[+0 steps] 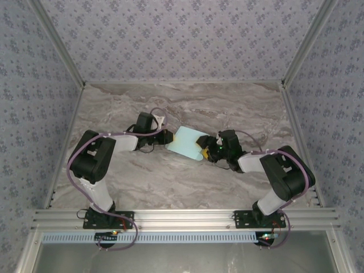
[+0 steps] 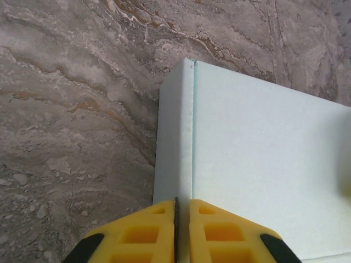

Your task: Fold the paper box

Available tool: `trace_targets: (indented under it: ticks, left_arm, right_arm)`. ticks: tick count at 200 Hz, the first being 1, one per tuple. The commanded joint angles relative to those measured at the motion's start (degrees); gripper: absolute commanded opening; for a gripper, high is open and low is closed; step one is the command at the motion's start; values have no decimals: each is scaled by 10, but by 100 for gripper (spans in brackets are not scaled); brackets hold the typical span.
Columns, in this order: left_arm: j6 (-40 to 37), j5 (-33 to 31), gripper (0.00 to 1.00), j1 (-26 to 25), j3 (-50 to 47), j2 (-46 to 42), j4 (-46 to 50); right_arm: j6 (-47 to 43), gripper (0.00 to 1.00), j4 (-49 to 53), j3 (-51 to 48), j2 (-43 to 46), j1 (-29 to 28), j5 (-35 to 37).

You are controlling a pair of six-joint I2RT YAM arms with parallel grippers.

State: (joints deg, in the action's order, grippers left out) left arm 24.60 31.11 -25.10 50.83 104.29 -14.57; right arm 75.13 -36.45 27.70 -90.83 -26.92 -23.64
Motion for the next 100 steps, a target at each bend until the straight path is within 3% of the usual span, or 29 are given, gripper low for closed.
trace_targets:
  ticks: [1,56,100]
  left_arm:
    - [0,9,9,2,-20,33,53]
    - [-2,5,9,7,-18,42,57]
    - [-2,25,12,7,-31,21,31]
  right_arm:
    - [32,66,-55,-1,10,-5,22]
    - [29,69,-63,-14,4,-11,46]
    - [25,55,-53,9,-3,-24,54]
